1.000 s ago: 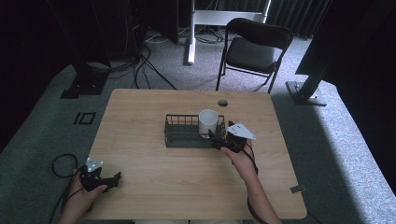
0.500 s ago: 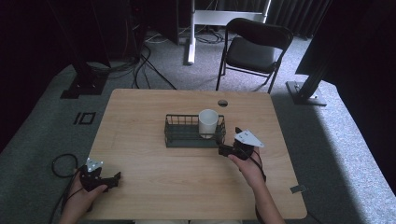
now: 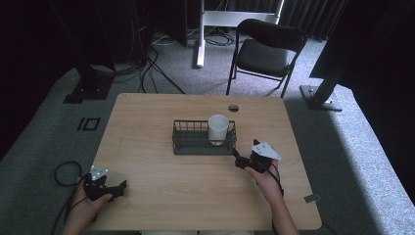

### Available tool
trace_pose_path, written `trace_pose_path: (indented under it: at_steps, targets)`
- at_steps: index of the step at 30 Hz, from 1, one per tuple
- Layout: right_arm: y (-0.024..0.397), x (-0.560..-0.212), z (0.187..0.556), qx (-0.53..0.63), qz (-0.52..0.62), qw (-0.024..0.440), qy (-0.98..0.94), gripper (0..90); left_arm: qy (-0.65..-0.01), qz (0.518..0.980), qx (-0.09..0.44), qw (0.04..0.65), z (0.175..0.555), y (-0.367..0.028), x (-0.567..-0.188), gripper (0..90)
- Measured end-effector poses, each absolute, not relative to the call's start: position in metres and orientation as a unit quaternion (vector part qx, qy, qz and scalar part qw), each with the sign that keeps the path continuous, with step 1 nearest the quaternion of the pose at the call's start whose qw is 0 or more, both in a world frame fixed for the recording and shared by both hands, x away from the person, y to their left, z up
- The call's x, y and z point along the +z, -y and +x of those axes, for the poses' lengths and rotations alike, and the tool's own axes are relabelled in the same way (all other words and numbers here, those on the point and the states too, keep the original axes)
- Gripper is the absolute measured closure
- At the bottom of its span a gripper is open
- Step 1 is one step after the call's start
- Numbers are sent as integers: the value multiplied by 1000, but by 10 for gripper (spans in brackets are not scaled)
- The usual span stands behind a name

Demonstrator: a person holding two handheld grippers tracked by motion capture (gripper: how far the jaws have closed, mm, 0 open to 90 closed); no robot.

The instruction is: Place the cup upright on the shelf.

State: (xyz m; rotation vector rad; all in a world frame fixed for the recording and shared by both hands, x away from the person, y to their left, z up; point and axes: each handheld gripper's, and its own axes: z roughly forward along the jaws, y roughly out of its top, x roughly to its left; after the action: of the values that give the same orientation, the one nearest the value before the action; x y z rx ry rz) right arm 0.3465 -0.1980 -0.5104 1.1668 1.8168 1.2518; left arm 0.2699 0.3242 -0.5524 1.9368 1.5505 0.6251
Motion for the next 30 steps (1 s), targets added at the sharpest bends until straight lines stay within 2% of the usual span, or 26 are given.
trace_pose_path:
  at_steps: [30]
  targets:
    - [256,-547,345,380,544,304,-684,105,-580,726,234,287,270,-324,-552,11]
